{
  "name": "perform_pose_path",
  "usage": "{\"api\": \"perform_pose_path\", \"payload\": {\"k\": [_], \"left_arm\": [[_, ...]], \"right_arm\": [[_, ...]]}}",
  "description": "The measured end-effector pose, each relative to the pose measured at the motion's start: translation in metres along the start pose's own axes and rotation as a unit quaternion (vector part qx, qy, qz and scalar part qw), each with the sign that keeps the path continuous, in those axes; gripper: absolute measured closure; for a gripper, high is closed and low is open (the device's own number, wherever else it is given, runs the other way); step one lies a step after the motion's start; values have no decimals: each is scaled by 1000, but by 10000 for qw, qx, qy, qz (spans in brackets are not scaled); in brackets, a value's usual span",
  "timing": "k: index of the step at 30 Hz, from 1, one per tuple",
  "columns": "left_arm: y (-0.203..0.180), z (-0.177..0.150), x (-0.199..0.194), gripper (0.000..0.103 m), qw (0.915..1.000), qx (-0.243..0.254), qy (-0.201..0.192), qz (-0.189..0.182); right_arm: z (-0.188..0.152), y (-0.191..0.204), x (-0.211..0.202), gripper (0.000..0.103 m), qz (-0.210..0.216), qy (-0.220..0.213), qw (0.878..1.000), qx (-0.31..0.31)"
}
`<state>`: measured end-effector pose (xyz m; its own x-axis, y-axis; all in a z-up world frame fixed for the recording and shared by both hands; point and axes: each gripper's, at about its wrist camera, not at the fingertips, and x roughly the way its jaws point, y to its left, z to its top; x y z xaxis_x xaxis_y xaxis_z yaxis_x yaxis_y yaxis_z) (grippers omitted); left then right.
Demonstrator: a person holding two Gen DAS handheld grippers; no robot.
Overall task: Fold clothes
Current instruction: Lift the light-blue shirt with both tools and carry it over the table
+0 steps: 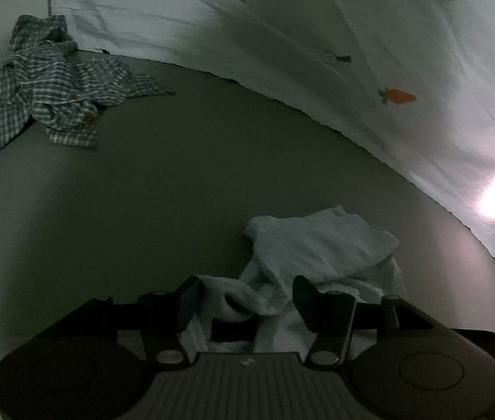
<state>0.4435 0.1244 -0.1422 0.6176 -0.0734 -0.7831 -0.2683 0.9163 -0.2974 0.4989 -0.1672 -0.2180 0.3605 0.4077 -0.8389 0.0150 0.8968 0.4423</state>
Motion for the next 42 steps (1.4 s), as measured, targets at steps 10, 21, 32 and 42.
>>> {"api": "perform_pose_path", "payload": {"k": [10,21,32,42], "left_arm": [[14,-5,-7,42,9994,-283,-177,130],[1,-27,4,37,9993,-319,177,113],[-10,-39,15,37,9964,-435,690,229],[-14,-49,-16,37,9975,-429,370,414]], "right_arm": [[108,115,-93,90,-328,-3622,8984,-2462],[30,66,-54,53,-580,-1859,9717,-1335],[-47,109,-6,34,-1152,-1348,9065,-3832],[2,48,-87,95,-1370,-2283,8976,-3513]]}}
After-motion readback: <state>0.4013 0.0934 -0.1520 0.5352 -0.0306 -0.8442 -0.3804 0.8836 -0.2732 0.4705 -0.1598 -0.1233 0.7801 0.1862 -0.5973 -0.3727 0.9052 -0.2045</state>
